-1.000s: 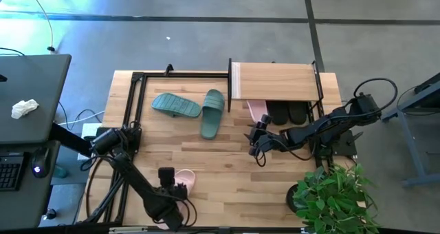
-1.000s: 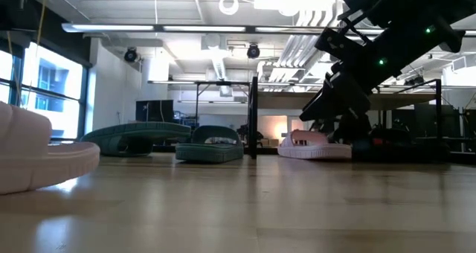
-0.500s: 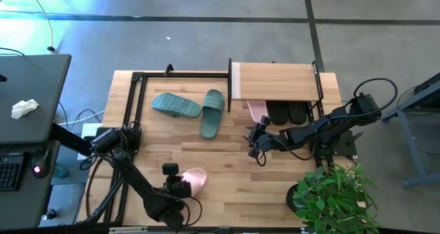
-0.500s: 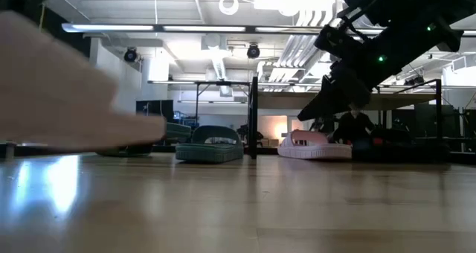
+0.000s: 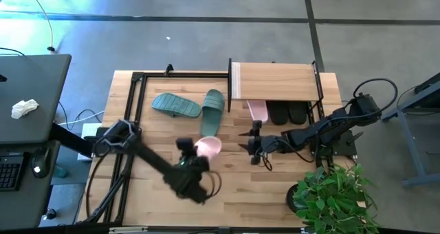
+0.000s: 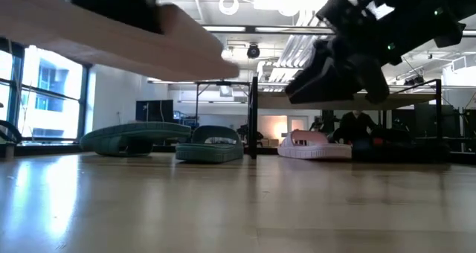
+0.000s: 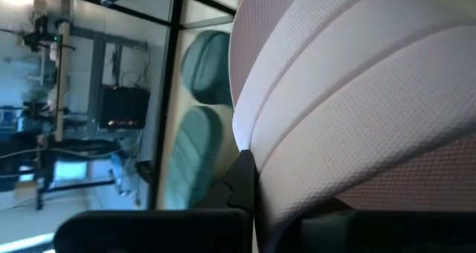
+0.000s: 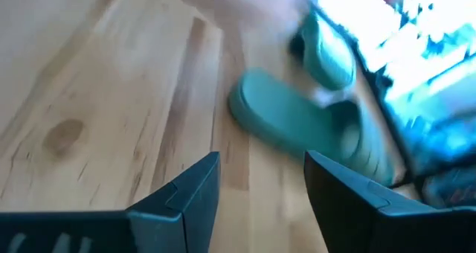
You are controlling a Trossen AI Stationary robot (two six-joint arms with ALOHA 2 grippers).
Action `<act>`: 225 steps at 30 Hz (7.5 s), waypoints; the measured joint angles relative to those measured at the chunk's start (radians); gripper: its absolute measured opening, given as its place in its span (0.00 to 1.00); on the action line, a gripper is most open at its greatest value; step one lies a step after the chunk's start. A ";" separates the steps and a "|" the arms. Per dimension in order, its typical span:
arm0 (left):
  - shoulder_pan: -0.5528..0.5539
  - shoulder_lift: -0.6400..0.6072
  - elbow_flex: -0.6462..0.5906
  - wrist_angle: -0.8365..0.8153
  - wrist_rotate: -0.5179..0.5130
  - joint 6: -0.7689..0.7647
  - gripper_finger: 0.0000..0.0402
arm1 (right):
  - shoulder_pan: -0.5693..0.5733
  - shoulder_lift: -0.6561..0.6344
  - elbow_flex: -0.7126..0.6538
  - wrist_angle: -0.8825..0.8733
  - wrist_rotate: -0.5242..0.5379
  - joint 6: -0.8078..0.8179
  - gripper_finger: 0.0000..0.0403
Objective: Pick and place slides into the shelf
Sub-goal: Put the pink slipper under the shelf
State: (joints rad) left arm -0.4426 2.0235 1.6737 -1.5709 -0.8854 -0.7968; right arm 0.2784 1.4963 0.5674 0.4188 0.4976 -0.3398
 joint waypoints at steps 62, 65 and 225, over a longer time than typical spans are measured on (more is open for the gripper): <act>0.390 0.000 0.407 0.346 0.446 0.846 0.00 | 0.230 0.000 0.136 -0.153 0.721 -0.314 0.15; 0.390 0.000 0.407 0.349 0.405 0.896 0.00 | 0.230 0.001 0.136 -0.162 0.720 -0.320 0.04; -0.029 -0.868 -1.067 1.895 0.258 1.419 0.46 | 0.104 0.000 0.138 -0.055 0.389 -0.418 0.02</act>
State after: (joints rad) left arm -0.4713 1.1553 0.6064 0.3244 -0.6274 0.6224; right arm 0.3828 1.4963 0.7055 0.3634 0.8865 -0.7575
